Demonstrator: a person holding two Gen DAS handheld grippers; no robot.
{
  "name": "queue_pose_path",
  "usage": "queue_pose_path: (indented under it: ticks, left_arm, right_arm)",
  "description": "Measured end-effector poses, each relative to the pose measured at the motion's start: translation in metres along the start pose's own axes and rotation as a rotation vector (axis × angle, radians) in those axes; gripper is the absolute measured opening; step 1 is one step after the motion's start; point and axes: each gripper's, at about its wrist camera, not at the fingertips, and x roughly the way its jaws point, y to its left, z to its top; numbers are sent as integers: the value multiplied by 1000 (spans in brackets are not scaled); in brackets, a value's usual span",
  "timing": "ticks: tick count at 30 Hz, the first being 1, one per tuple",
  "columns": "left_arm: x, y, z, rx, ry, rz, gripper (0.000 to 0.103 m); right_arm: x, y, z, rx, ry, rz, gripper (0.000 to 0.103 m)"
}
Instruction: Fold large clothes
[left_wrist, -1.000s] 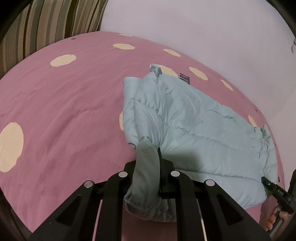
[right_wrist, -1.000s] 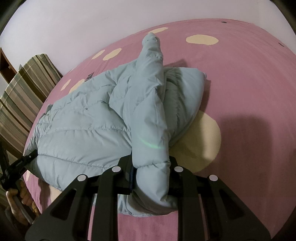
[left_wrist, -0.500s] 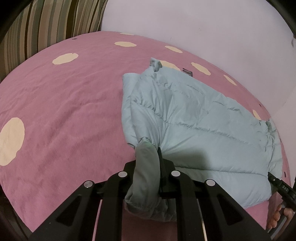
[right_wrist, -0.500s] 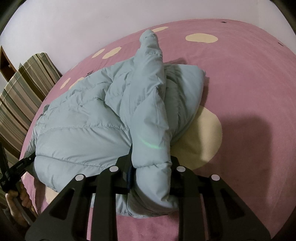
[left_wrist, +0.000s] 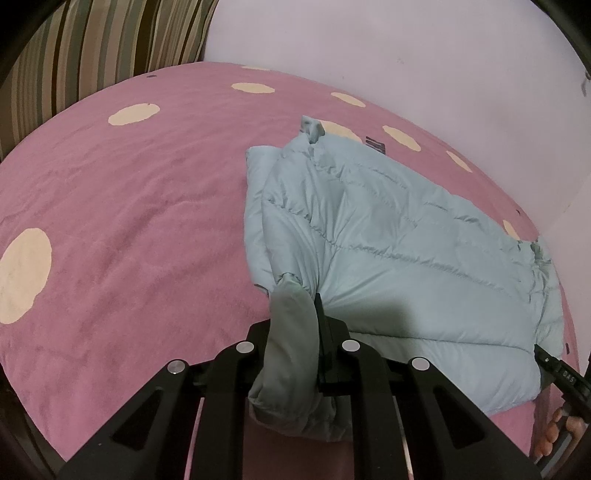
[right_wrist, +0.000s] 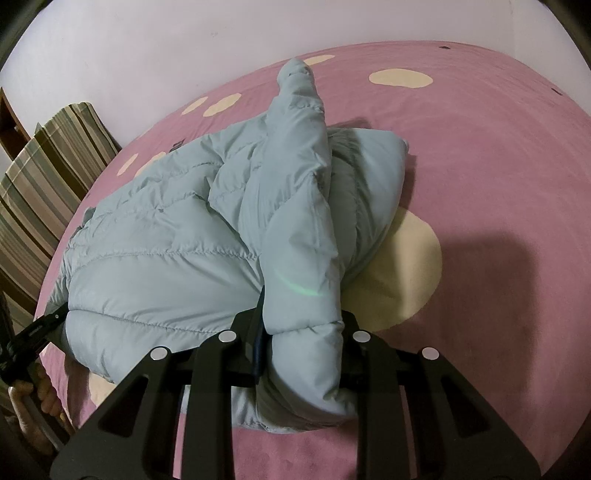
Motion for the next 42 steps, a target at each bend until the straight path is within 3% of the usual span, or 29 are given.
queue_pose_path:
  ticks: [9,18,24,26,30,36,42]
  left_arm:
    - [3,2,0,-3,5,-5,14]
    - [1,1,5,20,21,3,21]
    - [-11,9,9,-4,26,-8,39]
    - [-19,11,12,-6,11,-7,50]
    - [-34,13,19,-6,-6,-36,56]
    - [-37,7,39,49,-8,-29,62]
    - [-23,0,53,96,31,-41,64]
  right_arm:
    - [-1,-1,2,-7,4,-2,25]
    - [-6,-4,2,13,-1,-25,39]
    - [-22,-9,4,26,-20,-55,46]
    - [-30,-10,6,31,-39,-69,47]
    - [-54,-12,14,37,-95,-112,48]
    - [-75,15,24,-26,-149,-111,48]
    - [-59,67,30,-127,-126,-44,48]
